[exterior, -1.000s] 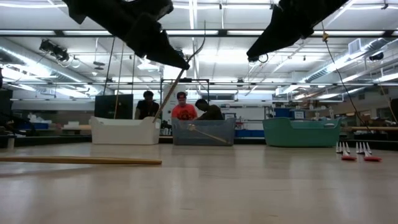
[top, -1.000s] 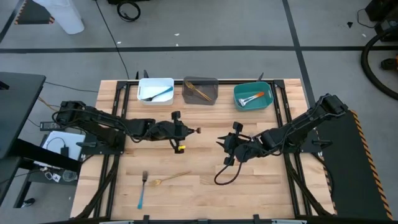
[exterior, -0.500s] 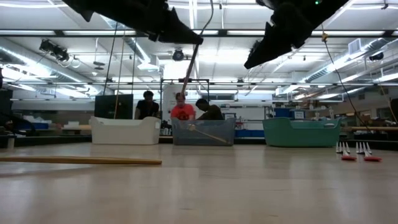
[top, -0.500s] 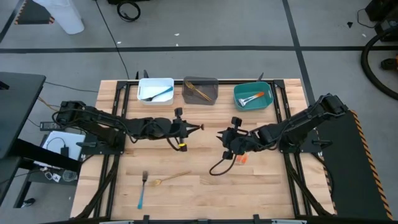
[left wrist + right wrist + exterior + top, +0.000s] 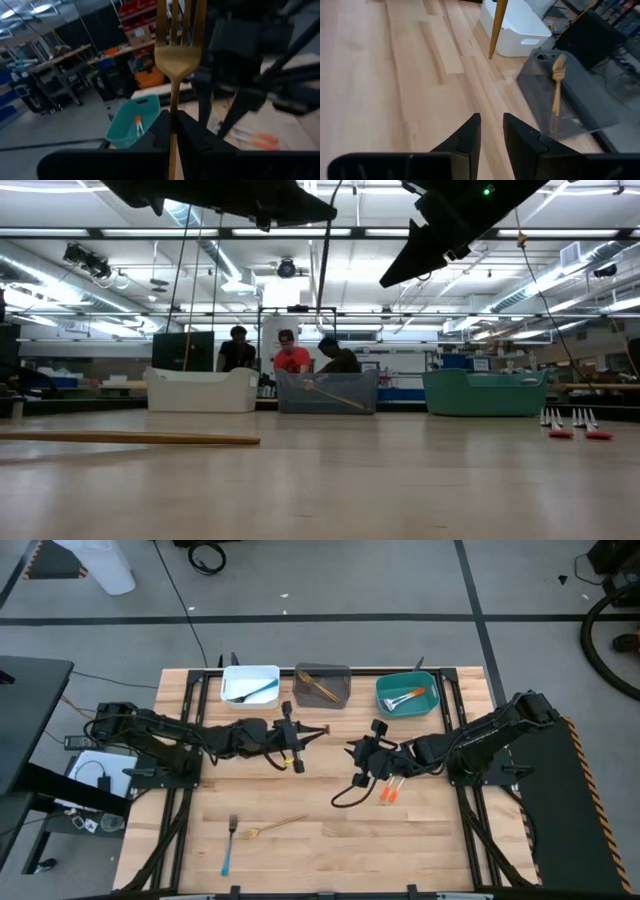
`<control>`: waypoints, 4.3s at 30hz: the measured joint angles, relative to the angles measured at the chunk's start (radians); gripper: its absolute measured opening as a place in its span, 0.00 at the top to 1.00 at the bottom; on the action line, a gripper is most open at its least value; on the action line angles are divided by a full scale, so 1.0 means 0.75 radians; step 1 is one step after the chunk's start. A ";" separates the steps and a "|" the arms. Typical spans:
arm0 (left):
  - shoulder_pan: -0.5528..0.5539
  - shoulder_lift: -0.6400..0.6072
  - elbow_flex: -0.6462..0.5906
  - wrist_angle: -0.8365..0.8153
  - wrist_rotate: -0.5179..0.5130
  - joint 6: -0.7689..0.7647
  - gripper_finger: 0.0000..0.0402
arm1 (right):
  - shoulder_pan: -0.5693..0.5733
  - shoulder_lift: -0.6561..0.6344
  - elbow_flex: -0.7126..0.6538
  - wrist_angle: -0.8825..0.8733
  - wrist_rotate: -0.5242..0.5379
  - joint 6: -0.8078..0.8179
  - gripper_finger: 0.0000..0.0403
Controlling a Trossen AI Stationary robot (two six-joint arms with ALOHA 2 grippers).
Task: Sort silverware by color (type)
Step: Put the top gold fork into the black bin
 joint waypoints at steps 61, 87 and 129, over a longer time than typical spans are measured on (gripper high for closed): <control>0.104 0.001 0.000 0.442 0.454 0.086 0.95 | -0.124 -0.133 0.001 0.262 -0.190 -0.226 0.46; 0.081 0.017 0.002 0.473 0.503 0.008 0.95 | -0.166 -0.086 0.000 0.681 -0.336 -0.630 0.54; 0.062 -0.105 0.001 -0.152 0.227 -0.141 0.60 | -0.177 -0.065 0.000 0.501 -0.349 -0.429 0.91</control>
